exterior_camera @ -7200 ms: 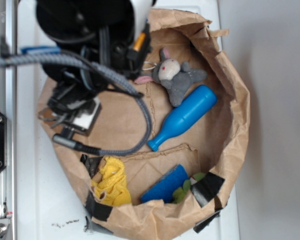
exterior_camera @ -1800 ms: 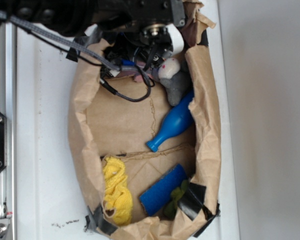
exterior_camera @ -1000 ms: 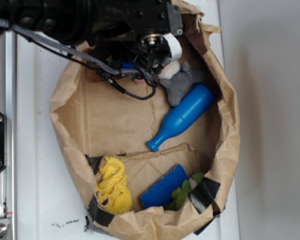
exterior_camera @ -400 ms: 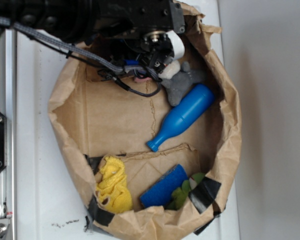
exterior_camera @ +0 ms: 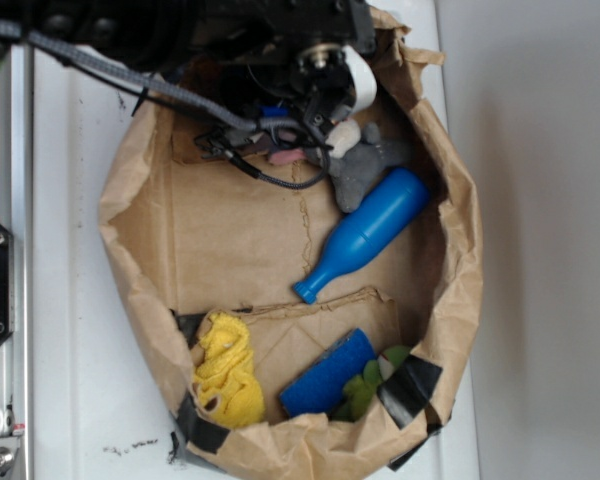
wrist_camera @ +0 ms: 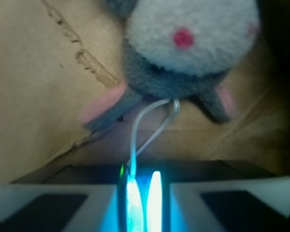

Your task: Grab the blue ball.

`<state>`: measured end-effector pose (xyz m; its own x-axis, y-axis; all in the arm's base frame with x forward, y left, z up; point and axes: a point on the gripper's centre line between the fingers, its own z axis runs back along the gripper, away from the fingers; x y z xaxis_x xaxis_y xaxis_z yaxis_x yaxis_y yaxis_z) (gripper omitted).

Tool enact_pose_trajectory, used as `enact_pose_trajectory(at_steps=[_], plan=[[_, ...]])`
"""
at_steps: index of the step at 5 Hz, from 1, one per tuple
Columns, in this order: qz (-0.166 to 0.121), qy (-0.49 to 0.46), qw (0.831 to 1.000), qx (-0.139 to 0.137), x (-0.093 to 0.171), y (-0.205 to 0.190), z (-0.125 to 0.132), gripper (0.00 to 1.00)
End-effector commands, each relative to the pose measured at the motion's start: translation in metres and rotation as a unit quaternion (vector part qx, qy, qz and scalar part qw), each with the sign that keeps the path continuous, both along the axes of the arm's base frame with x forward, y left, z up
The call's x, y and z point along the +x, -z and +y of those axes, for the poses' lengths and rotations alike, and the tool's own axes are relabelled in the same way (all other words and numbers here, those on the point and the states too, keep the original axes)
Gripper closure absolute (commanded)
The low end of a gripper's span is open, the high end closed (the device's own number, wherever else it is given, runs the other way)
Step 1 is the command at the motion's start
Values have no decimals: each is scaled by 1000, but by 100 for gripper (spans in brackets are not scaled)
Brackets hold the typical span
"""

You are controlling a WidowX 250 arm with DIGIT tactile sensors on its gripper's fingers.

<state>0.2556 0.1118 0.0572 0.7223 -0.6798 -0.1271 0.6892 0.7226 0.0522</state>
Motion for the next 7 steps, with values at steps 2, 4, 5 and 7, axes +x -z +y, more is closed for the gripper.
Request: enact_pose_trajectory(at_steps=[2, 4, 5, 7], plan=[[-81, -24, 991, -104, -36, -119, -37, 100], [-73, -82, 980, -169, -38, -160, -50, 100], [-87, -150, 967, -186, -36, -169, -53, 100], [-109, -282, 938, -168, -29, -181, -73, 100]])
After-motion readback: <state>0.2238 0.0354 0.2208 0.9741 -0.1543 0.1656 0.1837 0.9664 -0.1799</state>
